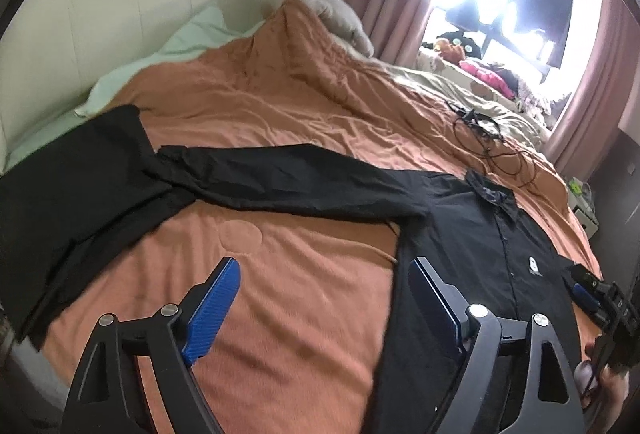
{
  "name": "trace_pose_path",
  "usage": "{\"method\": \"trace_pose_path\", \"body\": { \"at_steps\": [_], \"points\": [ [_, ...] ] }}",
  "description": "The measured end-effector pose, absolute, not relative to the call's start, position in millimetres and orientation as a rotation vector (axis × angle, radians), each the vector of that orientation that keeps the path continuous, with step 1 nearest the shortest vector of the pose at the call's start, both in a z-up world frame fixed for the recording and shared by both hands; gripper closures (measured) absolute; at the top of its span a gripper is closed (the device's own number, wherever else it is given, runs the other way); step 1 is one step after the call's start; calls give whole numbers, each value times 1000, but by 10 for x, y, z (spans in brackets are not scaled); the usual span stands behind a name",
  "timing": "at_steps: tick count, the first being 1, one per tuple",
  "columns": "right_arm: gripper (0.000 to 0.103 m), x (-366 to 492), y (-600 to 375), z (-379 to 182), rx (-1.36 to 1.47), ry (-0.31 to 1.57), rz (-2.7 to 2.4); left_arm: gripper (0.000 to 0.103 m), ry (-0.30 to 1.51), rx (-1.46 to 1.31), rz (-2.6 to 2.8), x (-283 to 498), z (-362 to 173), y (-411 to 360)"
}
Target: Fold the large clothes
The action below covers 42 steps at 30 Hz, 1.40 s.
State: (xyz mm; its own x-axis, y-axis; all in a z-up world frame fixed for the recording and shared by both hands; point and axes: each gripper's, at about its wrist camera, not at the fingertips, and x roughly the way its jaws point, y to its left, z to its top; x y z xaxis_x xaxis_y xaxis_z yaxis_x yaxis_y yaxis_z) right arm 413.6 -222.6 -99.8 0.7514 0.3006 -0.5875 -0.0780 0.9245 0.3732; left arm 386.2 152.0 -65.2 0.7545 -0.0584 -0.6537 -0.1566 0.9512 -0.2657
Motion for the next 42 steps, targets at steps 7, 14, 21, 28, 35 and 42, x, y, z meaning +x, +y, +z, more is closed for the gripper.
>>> {"method": "trace_pose_path", "body": {
  "at_steps": [7,14,21,28,35,42],
  "points": [
    [20,4644,-2098,-1204,359,754,232,18,789,-405,154,4410,-947,1906],
    [35,5100,-1993,-1389,384,796,239,18,876,-549,214,4932,-1375,2276],
    [47,5527,-1841,-1560,396,834,252,28,942,-622,317,5240,-1705,2486],
    [58,5793,-1715,-1750,429,870,280,65,919,-648,393,5456,-1837,2629],
    [93,6070,-1568,-1918,528,891,364,98,798,-572,330,5409,-1477,2579],
    [93,6343,-1397,-2383,681,1030,430,101,704,-501,252,5498,-838,2458]
  ]
}}
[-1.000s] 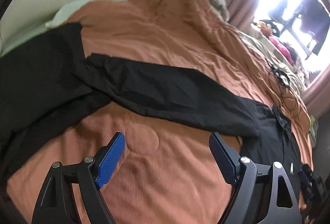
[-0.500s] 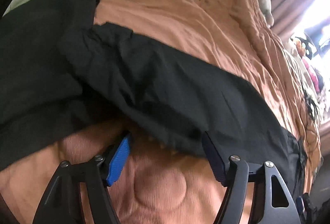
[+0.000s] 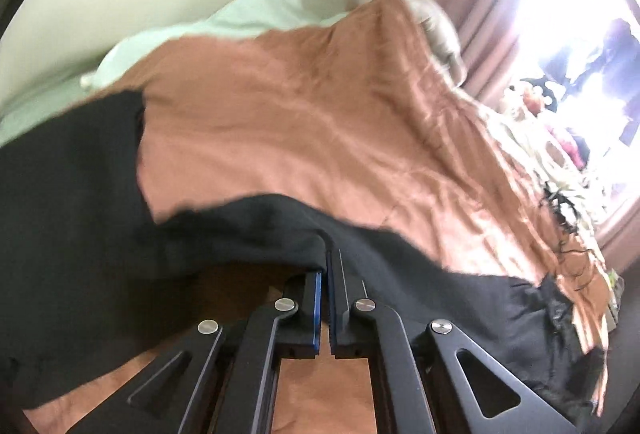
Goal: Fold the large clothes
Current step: 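Fold the held side and sleeve across the shirt body with the left tool, then release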
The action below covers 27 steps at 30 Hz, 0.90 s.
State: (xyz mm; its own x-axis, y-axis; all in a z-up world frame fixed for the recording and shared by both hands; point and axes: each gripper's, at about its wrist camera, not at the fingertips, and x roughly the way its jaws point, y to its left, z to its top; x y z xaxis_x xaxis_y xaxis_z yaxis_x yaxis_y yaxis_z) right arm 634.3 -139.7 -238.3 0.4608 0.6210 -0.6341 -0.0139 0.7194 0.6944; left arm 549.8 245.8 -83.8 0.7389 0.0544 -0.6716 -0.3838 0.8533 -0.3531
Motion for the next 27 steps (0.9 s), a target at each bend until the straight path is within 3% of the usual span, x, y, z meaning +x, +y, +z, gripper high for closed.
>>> {"method": "trace_pose_path", "body": {
  "at_steps": [4,9,10,11,13,21,27],
  "points": [
    [94,6397,-1431,-2609,818,1105,496,101,670,-459,200,5531,-515,2214],
    [92,6263,-1602,-2335,832,1075,495,101,606,-403,113,5580,-27,1788],
    [81,6220,-1662,-2272,844,1069,494,101,599,-397,88,5592,60,1694],
    [57,6144,-1754,-2156,863,1043,493,101,595,-395,66,5592,124,1610],
    [32,5974,-1954,-1958,886,974,485,101,583,-385,19,5628,279,1423],
    [31,5217,-2717,-1404,858,824,372,101,550,-316,-133,5746,727,613],
    [31,4696,-3354,-1420,842,820,205,101,558,-246,-226,5807,785,83]
  ]
}}
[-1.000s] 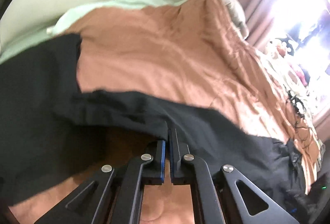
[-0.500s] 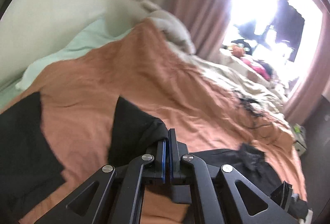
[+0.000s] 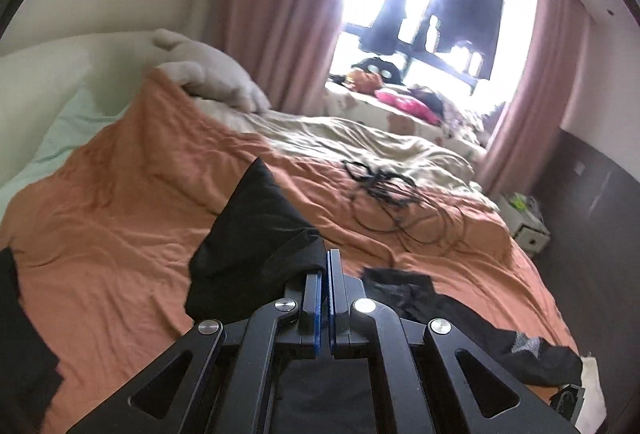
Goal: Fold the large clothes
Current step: 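Fold the held side and sleeve across the shirt body with the left tool, then release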
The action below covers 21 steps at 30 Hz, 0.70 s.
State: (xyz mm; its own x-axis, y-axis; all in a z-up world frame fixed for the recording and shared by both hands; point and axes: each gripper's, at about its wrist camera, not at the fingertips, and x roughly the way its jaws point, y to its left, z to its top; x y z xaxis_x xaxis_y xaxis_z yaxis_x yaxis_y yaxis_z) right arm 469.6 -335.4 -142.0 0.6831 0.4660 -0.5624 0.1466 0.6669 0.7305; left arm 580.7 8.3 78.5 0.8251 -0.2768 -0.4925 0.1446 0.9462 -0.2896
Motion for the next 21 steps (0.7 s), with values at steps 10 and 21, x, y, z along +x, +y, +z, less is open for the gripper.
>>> {"method": "trace_pose_path", "body": {
  "at_steps": [10,21],
  "points": [
    [31,4729,-4072,-1335,864,737,62,101,609,-198,-369,5964,580,-747],
    [31,4703,-4577,-1586,978,754,-44,84,769,-130,-586,6076,20,-1963]
  ]
}}
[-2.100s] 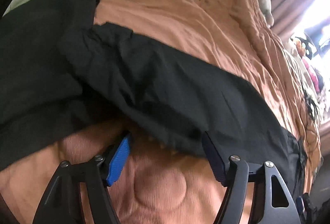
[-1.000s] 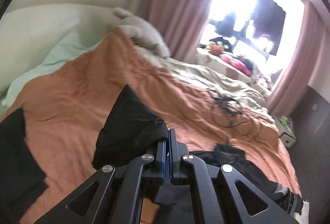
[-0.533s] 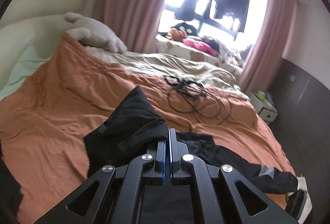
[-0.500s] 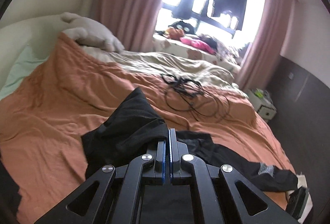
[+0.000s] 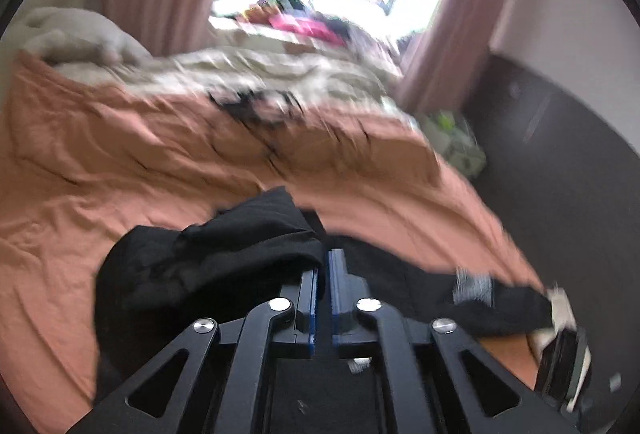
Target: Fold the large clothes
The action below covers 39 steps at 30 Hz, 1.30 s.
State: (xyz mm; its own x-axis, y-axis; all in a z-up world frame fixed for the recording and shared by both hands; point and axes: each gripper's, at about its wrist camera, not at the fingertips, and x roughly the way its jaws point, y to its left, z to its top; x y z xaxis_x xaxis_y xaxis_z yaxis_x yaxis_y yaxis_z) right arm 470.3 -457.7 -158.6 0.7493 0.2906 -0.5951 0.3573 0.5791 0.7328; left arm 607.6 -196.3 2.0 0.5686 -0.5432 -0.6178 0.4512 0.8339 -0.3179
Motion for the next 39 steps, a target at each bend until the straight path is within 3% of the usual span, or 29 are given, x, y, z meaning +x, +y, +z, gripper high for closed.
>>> {"method": "trace_pose_path", "body": {
  "at_steps": [1,2,3,4,9,17,23,30,39],
  "points": [
    [31,4690,-4608,-1607,989,755,-53,58,807,-124,-610,6070,-81,-2044],
    [31,4682,-4631,-1619,995,756,-60,43,855,-123,-632,6050,-211,-2111],
    [31,4673,-4656,-1628,1001,757,-65,20,886,-129,-645,6011,-319,-2145],
    [31,4666,-4673,-1633,1006,756,-69,16,899,-139,-652,5967,-402,-2136],
    [31,4654,-4691,-1643,1019,757,-68,16,949,-283,-547,5800,-651,-1734],
    [31,4804,-4436,-1596,933,777,-14,16,862,-533,-243,5334,-628,-847],
    [31,4908,-4086,-1478,800,759,25,22,819,-546,-146,5234,-669,-608],
    [31,5115,-3686,-1430,658,798,23,39,849,-617,-92,5312,-952,-271],
    [31,5561,-3029,-1550,452,872,15,44,850,-723,37,5257,-1130,336]
  ]
}}
